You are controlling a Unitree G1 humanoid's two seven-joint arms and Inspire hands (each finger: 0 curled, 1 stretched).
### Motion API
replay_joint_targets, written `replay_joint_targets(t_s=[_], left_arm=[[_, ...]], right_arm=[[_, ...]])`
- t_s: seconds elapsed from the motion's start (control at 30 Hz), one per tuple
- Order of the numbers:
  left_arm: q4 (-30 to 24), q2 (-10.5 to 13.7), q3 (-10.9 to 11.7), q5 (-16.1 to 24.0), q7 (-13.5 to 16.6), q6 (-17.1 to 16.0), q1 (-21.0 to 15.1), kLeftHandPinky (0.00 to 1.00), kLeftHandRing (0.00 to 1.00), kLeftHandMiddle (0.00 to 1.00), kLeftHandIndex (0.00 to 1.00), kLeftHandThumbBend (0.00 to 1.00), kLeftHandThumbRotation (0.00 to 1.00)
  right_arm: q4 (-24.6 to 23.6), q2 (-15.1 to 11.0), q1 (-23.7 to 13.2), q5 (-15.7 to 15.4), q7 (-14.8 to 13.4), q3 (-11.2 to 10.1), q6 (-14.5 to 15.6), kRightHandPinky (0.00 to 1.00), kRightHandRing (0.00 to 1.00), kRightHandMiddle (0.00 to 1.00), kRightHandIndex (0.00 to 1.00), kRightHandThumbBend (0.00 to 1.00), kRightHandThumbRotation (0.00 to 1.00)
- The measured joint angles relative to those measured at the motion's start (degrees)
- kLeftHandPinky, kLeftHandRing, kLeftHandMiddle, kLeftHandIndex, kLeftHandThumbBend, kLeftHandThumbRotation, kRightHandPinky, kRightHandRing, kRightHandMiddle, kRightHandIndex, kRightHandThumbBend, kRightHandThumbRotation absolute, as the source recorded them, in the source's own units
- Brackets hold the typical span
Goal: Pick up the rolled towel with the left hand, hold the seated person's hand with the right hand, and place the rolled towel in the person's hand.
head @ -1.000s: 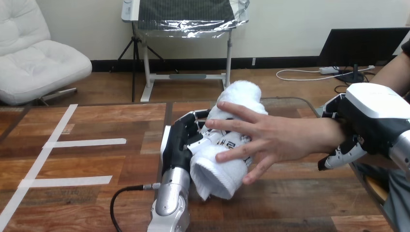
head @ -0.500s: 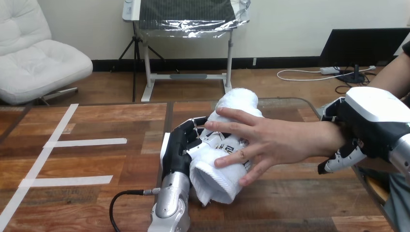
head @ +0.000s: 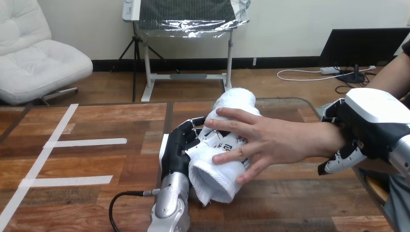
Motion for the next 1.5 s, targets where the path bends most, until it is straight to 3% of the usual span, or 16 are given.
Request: replay_joint_targets(t_s=[1.5], left_arm=[[0.01, -0.03, -0.36, -1.57, -0.48, 0.66, 0.00, 0.23, 0.32, 0.43, 0.51, 0.61, 0.00]], right_arm=[[-0.90, 0.04, 0.41, 0.07, -0.14, -0.14, -0.41, 0.34, 0.39, 0.46, 0.47, 0.86, 0.00]])
